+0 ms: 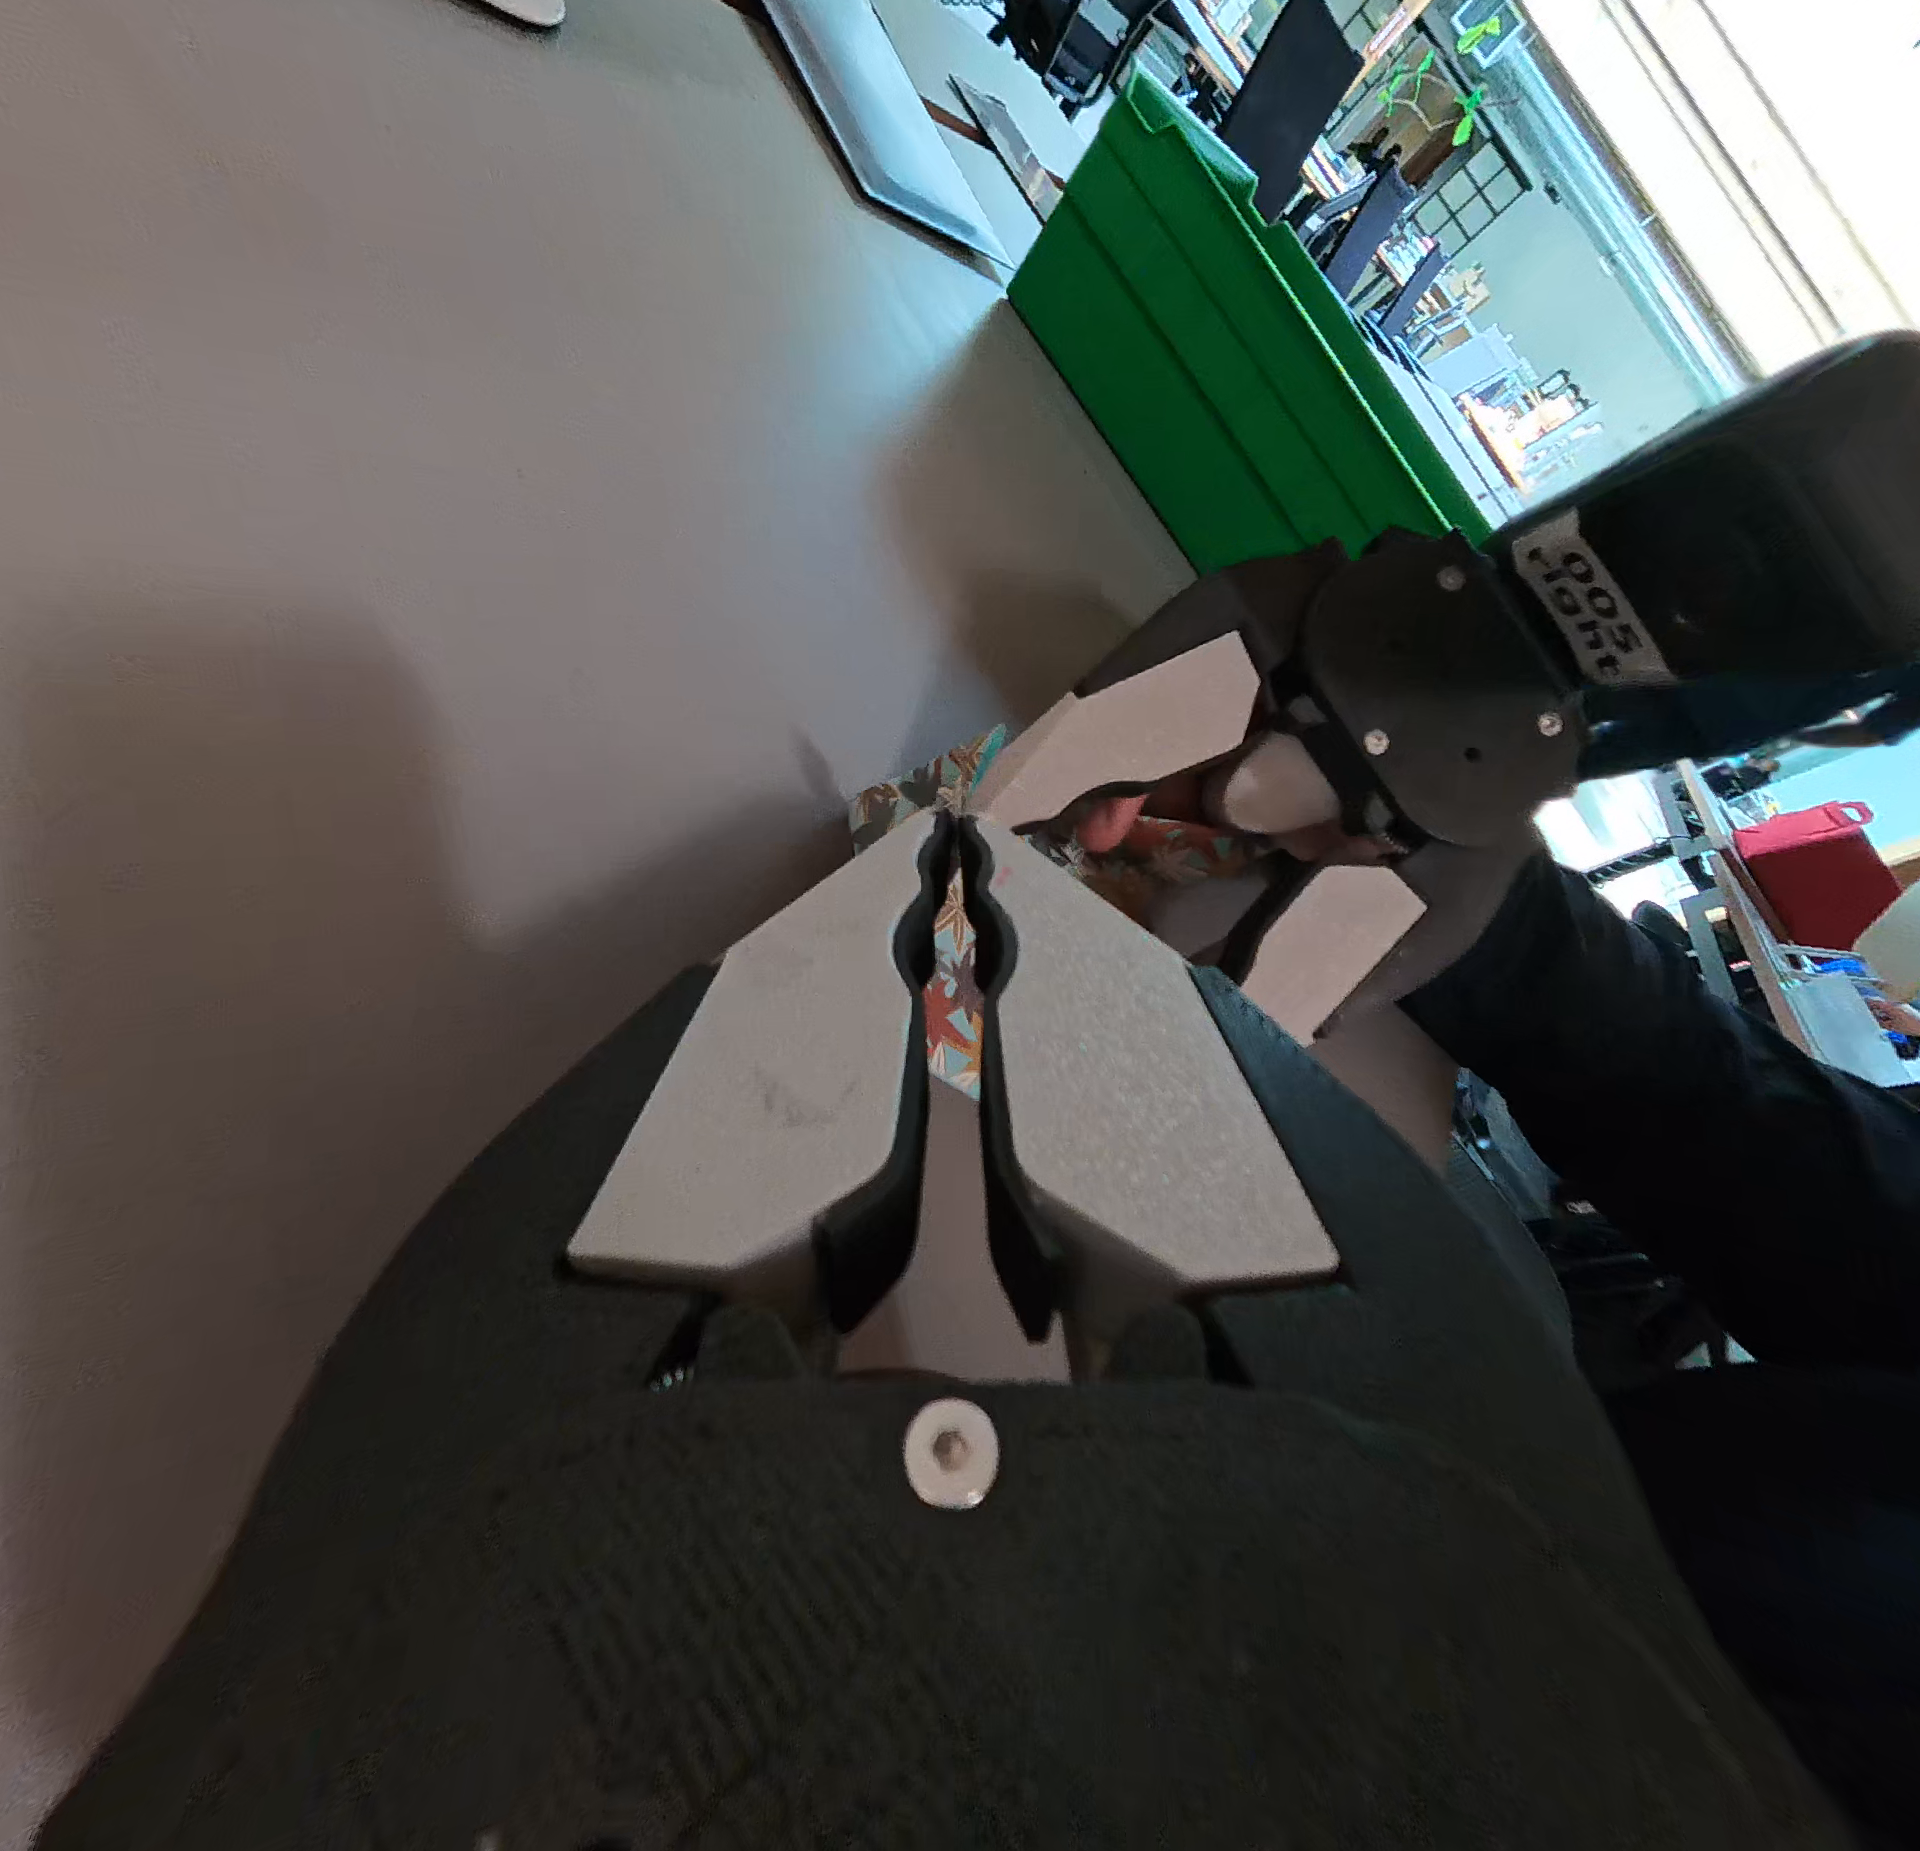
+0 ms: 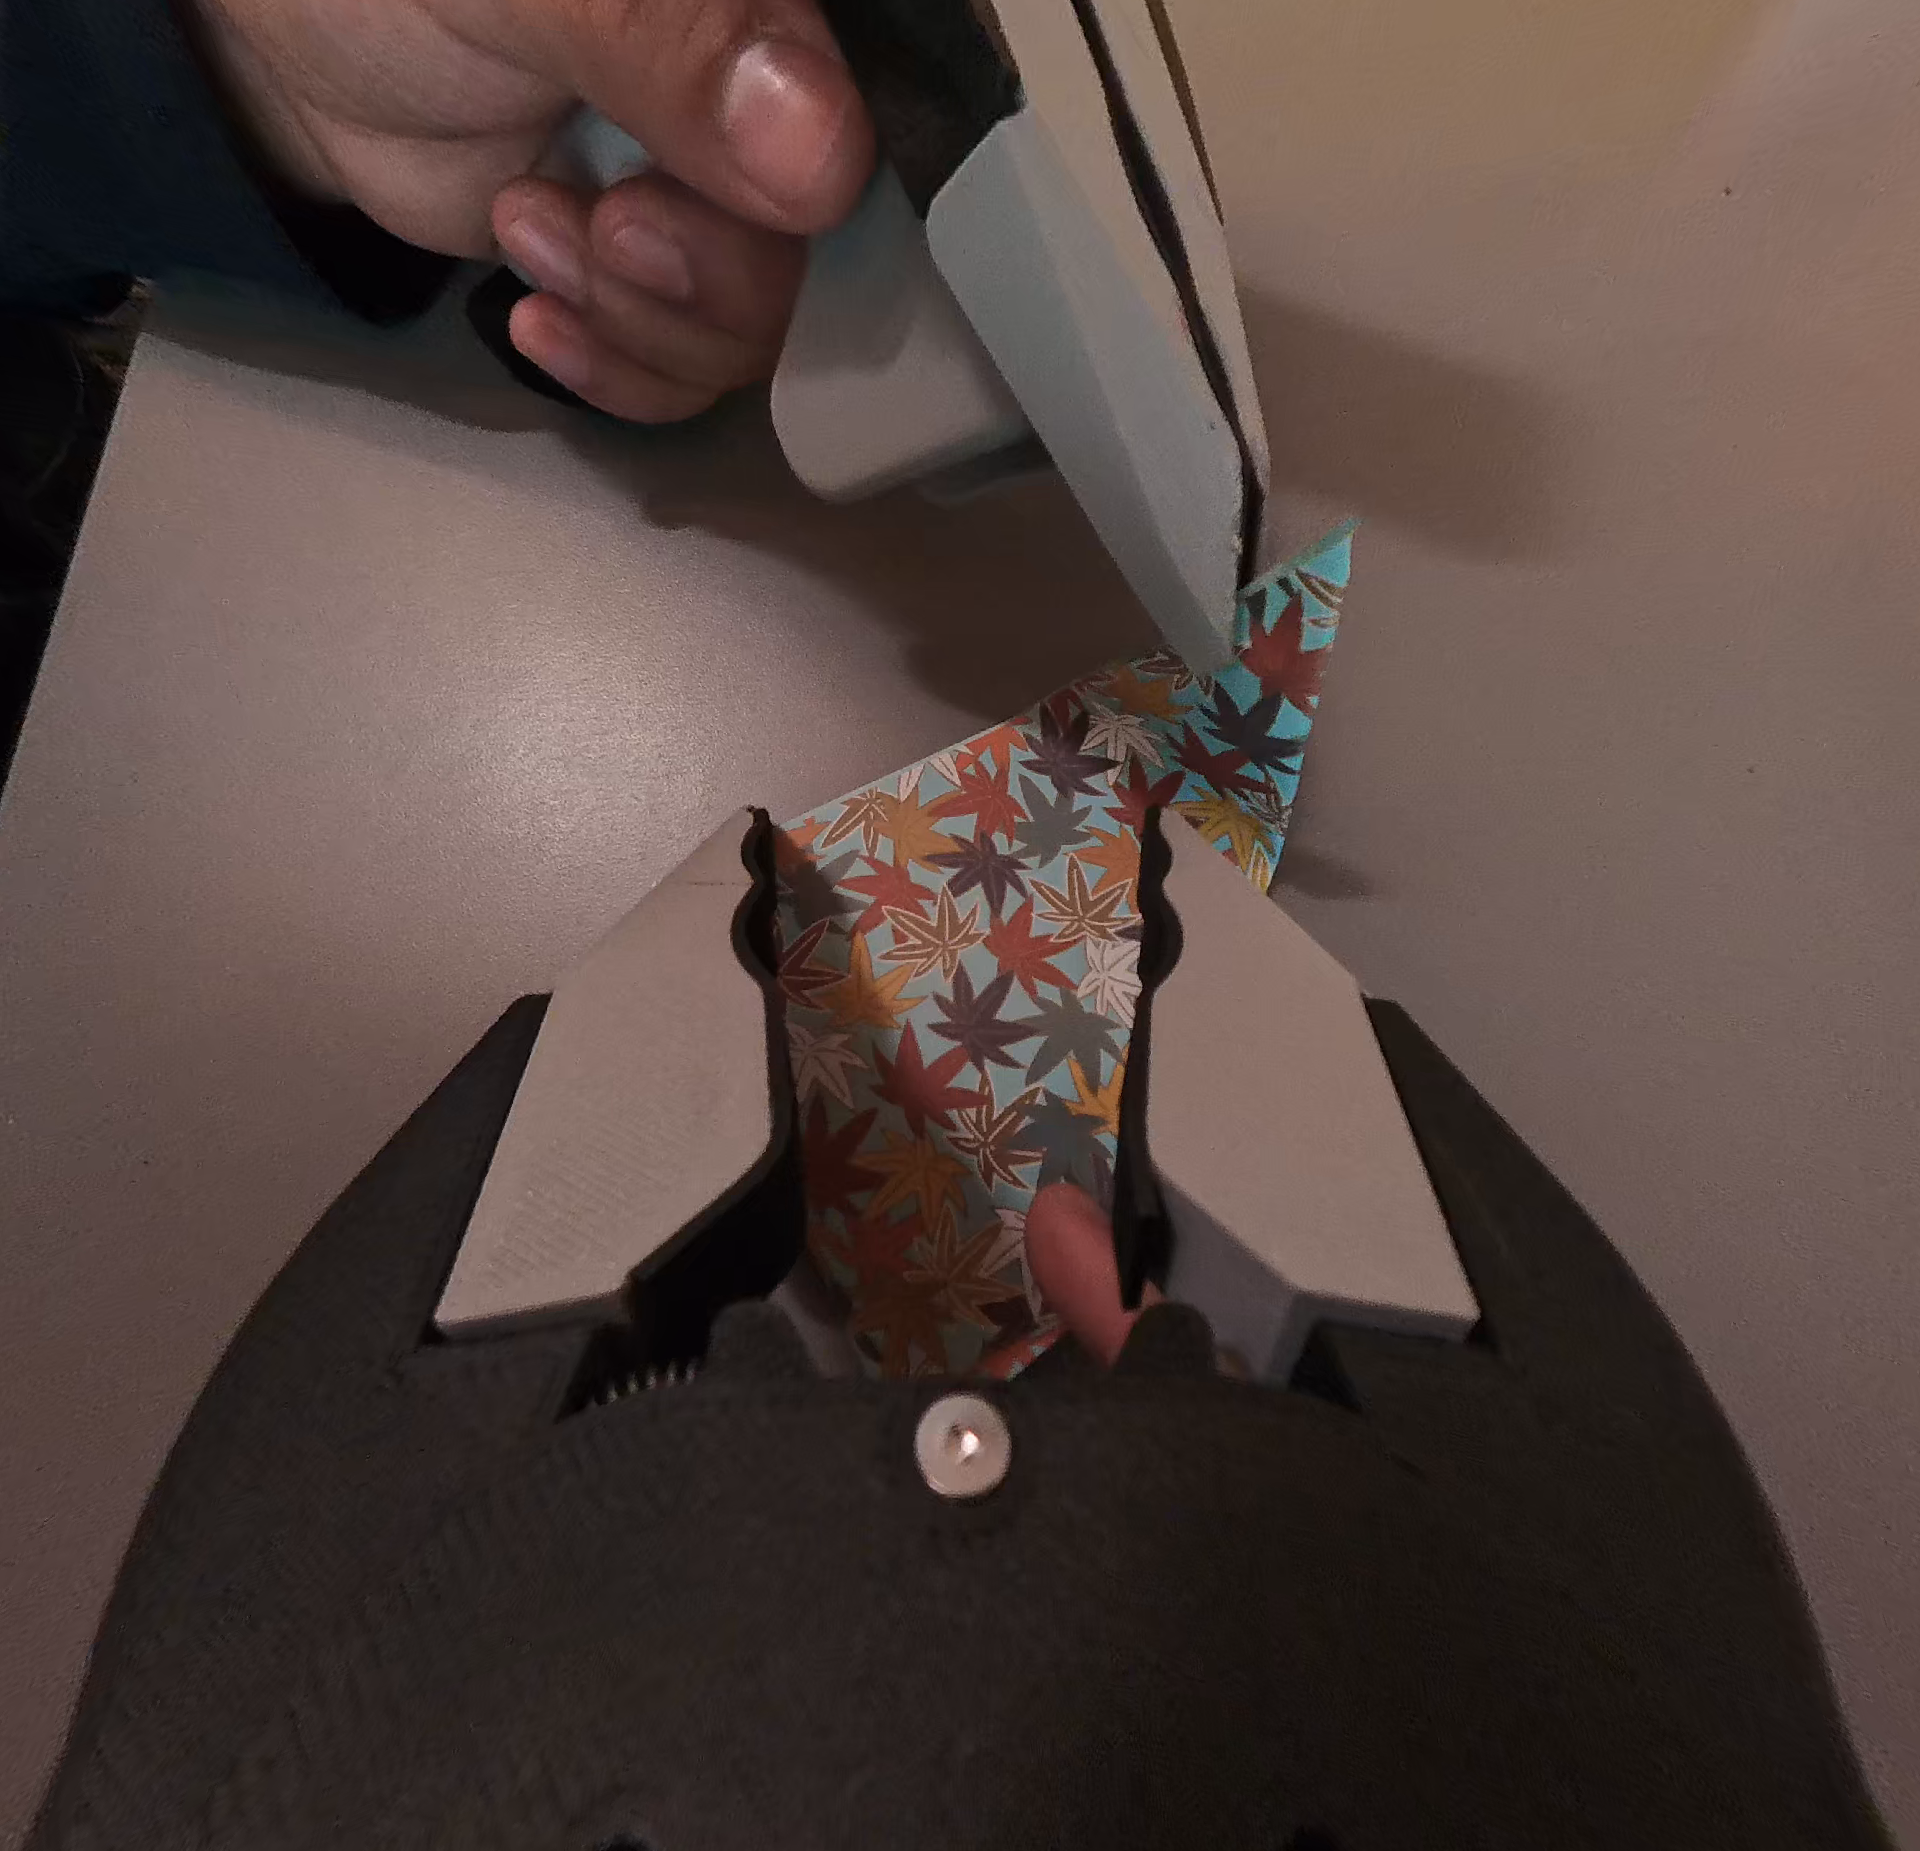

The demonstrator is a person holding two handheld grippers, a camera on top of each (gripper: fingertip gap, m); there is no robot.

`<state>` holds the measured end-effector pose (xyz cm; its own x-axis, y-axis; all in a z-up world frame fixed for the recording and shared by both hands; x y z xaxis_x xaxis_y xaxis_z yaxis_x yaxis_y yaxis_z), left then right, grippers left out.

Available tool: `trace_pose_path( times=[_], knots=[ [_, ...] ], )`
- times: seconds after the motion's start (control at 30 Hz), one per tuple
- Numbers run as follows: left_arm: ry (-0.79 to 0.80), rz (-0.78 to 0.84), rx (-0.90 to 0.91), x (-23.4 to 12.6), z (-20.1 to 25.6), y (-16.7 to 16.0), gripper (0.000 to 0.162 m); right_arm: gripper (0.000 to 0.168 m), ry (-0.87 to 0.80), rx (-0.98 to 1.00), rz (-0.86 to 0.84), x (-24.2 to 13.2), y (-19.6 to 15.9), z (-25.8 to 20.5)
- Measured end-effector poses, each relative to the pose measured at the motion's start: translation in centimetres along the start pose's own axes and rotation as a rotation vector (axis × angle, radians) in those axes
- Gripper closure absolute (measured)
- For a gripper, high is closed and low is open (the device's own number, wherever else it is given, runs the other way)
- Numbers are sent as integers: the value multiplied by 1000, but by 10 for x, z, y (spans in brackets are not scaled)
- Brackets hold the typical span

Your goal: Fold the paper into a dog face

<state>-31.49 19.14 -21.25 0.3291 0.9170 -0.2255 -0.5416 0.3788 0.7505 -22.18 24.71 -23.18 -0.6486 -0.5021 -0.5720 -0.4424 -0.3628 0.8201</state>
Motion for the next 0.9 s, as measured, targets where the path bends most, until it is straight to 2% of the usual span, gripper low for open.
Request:
trace_pose_path(
  times=[0.33,0.5,0.6,0.7,0.9],
  knots=[
    [12,-1,0,4,-5,6,157,94,22,-8,-2,0,0,-2],
    [2,-42,6,8,-5,4,147,87,32,-19,-8,1,0,-4],
    [41,-30,42,9,-7,6,162,84,41,-25,-13,1,0,-6],
    [115,-19,93,5,-13,10,162,82,45,-29,-22,-1,-1,-6],
    [122,-40,94,5,-12,6,162,82,62,-42,-45,-5,-3,-8]
  ],
)
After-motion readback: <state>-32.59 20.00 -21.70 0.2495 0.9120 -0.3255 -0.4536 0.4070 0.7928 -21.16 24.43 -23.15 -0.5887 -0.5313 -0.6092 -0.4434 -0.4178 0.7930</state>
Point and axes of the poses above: each gripper's, where its closed fingertips meet, x out along the fingers, y out of its top, z = x × y across the jaws, the point moved 7 cm from there along -x, back along the fingers, and after that the axes turned 8 degrees about z, right-handed, at the moved point
